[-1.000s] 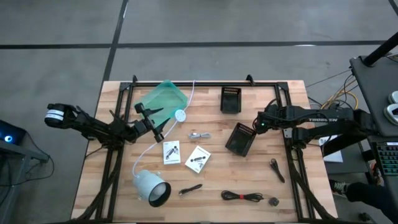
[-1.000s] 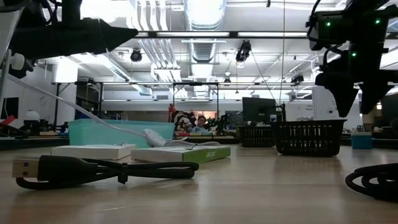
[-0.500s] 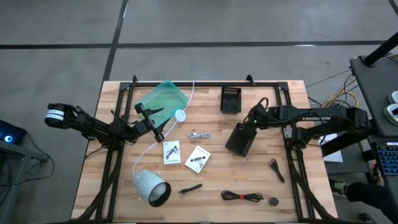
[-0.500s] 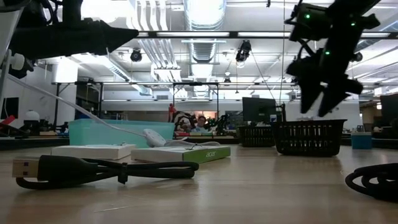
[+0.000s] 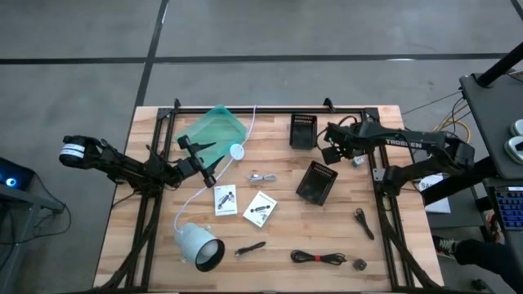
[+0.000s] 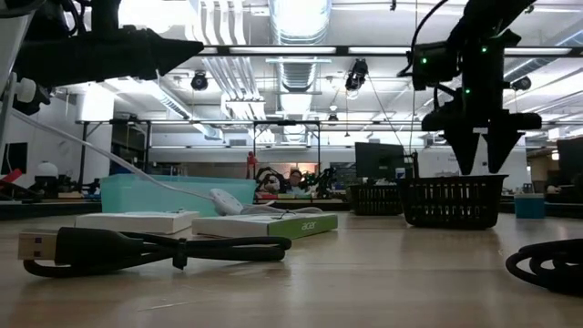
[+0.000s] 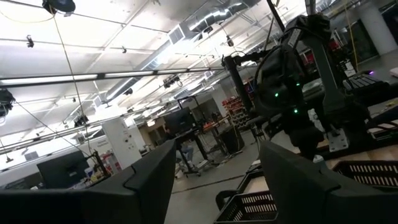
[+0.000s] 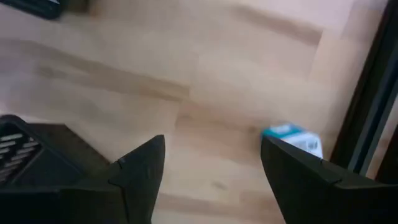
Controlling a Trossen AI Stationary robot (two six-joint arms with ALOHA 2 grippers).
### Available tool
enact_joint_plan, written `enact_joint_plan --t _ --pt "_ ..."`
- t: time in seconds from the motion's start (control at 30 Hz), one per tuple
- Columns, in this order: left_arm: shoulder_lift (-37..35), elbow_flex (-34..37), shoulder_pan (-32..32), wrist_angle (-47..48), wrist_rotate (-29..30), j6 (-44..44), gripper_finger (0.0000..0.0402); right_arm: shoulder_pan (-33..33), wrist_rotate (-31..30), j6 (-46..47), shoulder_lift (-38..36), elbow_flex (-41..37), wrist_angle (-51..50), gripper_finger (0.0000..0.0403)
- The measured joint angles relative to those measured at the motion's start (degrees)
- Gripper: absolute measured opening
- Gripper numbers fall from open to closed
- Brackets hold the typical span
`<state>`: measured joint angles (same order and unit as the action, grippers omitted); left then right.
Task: Pick and place items into bin
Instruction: Put the blue charger adapter into the top black bin
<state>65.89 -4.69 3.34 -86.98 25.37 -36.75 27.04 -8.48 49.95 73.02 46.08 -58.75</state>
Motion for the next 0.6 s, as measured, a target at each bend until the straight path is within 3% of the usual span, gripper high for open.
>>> enact_joint_plan --t 0.27,0.6 --pt "0.3 0.1 0.0 0.0 0.0 -0.1 0.0217 4.8 4.3 -3.2 4.4 0.5 -10.5 0.0265" --pt "0.4 0.1 0.0 0.0 0.0 -0.1 0.0217 5.9 -1.5 -5.4 8.0 0.6 -14.1 0.0275"
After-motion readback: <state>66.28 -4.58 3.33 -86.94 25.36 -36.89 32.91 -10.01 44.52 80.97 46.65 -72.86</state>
